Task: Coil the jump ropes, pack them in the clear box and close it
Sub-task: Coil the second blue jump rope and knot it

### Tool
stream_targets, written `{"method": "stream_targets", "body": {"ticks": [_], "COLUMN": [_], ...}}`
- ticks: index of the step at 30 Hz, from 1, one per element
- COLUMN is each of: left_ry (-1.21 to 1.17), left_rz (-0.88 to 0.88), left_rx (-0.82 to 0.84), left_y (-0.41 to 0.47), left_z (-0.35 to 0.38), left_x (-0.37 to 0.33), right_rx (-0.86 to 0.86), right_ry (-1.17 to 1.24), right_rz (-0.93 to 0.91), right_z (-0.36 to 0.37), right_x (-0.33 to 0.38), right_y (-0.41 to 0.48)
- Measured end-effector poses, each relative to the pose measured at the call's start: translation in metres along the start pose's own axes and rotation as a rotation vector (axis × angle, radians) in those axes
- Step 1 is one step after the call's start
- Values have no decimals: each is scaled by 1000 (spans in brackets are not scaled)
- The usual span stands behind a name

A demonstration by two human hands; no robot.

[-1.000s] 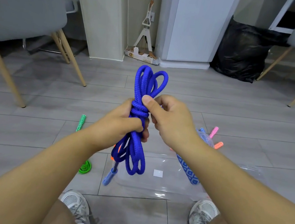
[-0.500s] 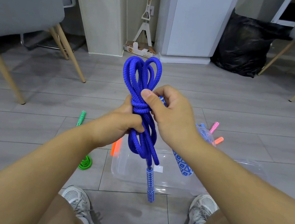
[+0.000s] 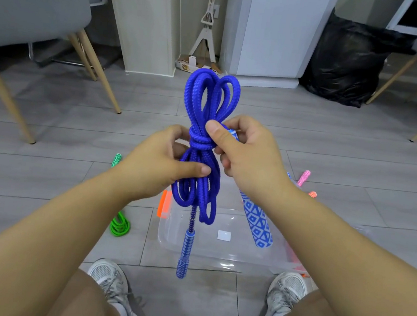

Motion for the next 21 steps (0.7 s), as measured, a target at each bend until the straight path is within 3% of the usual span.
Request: {"method": "stream_targets", "body": {"ticks": [15, 21], "left_ry": [-68, 62], "left_rz": [136, 203], "left_rx": [210, -88], "left_y": [-3, -2], "left_z": [6, 4], "left_x": [-5, -2], "right_rx": [-83, -109], "right_ry": [114, 145], "right_rz": [18, 33], "right_z": [-9, -13], "right_x": [1, 2], "right_y": [-4, -3]}}
Point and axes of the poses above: each hand's wrist, its own y-axis towards the middle knuckle, its own z-axis out of the palm, x = y × z, the point moved 4 cm from there along y, towards the middle knuckle, and after that the axes turned 9 degrees about z, right-handed, at the moved point
